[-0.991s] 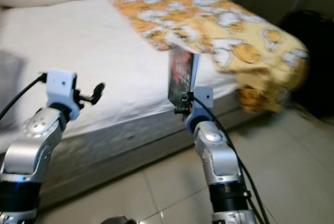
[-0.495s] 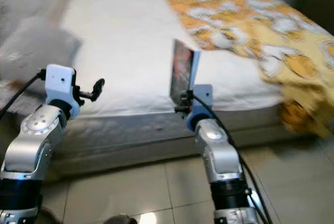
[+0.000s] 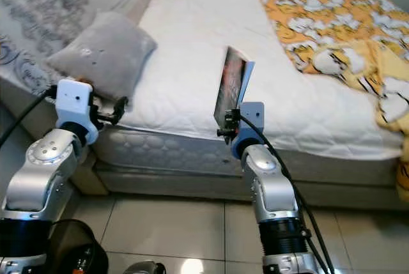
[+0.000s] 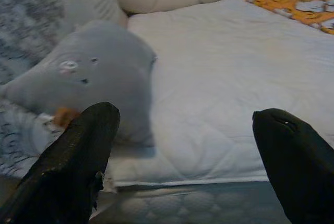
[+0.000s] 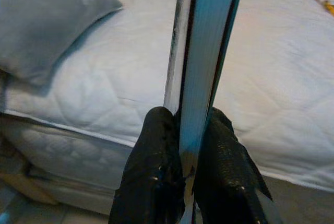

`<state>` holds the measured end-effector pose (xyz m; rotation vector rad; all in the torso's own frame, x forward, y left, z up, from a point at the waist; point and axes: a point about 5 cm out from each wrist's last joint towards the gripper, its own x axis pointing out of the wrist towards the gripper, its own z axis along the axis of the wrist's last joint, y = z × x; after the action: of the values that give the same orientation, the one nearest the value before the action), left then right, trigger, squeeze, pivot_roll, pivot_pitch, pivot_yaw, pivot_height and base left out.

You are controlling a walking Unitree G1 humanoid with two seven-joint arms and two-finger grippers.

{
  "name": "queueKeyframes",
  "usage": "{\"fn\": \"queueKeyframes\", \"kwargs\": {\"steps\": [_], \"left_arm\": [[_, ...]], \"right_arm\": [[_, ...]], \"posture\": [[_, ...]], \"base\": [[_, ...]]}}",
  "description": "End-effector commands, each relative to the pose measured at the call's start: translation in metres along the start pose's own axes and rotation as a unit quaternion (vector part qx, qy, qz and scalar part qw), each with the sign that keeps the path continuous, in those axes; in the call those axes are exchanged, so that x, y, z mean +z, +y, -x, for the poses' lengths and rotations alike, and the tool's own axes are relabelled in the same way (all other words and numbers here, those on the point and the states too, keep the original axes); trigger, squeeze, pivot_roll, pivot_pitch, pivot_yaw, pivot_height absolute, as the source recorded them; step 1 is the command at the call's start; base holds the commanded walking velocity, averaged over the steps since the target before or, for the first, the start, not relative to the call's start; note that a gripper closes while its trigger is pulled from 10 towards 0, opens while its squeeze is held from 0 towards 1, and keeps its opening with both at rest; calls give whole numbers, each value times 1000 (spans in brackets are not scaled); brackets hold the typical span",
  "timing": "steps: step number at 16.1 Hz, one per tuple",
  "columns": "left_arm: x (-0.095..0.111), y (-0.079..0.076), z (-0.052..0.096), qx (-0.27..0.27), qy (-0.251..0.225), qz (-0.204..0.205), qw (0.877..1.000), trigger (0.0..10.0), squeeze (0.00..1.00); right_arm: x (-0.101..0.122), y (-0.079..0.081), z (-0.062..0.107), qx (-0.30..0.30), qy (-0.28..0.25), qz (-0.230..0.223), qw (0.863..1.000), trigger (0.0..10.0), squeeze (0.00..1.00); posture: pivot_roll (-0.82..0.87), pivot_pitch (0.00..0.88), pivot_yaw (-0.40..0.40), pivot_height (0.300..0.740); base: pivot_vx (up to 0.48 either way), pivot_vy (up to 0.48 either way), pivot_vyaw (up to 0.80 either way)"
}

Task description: Clean up the room

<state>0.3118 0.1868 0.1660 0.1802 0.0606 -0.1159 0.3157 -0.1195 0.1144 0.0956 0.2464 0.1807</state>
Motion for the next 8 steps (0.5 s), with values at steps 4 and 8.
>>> {"fn": "queueKeyframes", "kwargs": {"steps": [4,8], "left_arm": [[1,0,-1,0,2,2,1000,10000,0],[0,0,-1,2,3,2,1000,10000,0]], "right_arm": [[12,4,-1,8,-24,-3,1000,10000,0],[12,5,-1,12,-25,0,1000,10000,0]], "posture": [[40,0,1,740],[39,0,1,740]], "base": [[359,0,170],[372,0,0]]}}
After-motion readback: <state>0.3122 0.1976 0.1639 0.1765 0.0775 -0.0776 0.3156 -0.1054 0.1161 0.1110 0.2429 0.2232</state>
